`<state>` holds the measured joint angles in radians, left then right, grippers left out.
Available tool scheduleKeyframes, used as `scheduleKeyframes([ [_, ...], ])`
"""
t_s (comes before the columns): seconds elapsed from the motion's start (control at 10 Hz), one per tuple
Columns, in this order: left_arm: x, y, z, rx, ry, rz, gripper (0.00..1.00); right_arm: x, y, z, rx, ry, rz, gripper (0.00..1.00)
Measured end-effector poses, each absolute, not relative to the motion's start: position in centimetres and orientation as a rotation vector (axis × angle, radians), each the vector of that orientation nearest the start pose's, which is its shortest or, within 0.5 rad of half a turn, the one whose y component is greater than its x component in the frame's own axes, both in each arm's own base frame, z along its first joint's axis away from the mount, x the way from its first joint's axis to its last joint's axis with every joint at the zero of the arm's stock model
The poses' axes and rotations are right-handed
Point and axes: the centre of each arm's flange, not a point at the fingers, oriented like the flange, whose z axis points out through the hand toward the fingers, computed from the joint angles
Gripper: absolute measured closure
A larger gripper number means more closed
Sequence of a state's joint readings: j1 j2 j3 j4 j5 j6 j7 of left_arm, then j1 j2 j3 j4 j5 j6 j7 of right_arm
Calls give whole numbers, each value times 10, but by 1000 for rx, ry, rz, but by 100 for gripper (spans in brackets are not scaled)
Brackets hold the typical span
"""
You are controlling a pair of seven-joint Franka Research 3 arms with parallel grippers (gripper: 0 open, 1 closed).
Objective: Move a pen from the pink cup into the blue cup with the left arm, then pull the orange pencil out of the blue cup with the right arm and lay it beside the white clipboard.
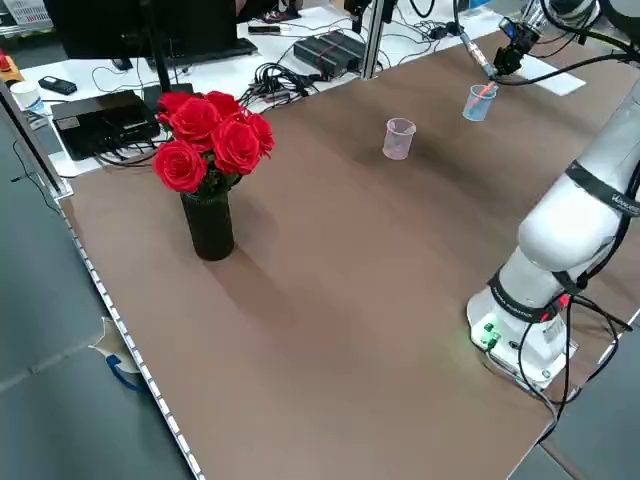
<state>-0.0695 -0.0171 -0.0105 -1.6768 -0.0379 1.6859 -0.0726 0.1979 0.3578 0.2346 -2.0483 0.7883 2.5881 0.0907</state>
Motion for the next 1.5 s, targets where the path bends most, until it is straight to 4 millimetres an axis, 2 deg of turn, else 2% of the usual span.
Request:
scheduleKeyframes([
  [0.3,556,-48,594,-3181,6,-37,1,576,219,313,-2511,413,31,84],
  [0.6,555,-49,594,-3181,9,-34,0,587,198,331,-2501,412,56,84],
  [0.9,555,-50,594,-3181,10,-32,0,602,170,362,-2510,373,97,84],
  [1.3,555,-50,593,-3181,12,-31,1,615,127,404,-2611,271,174,84],
  [1.5,555,-51,593,-3181,12,-31,0,615,95,417,-2705,228,248,84],
])
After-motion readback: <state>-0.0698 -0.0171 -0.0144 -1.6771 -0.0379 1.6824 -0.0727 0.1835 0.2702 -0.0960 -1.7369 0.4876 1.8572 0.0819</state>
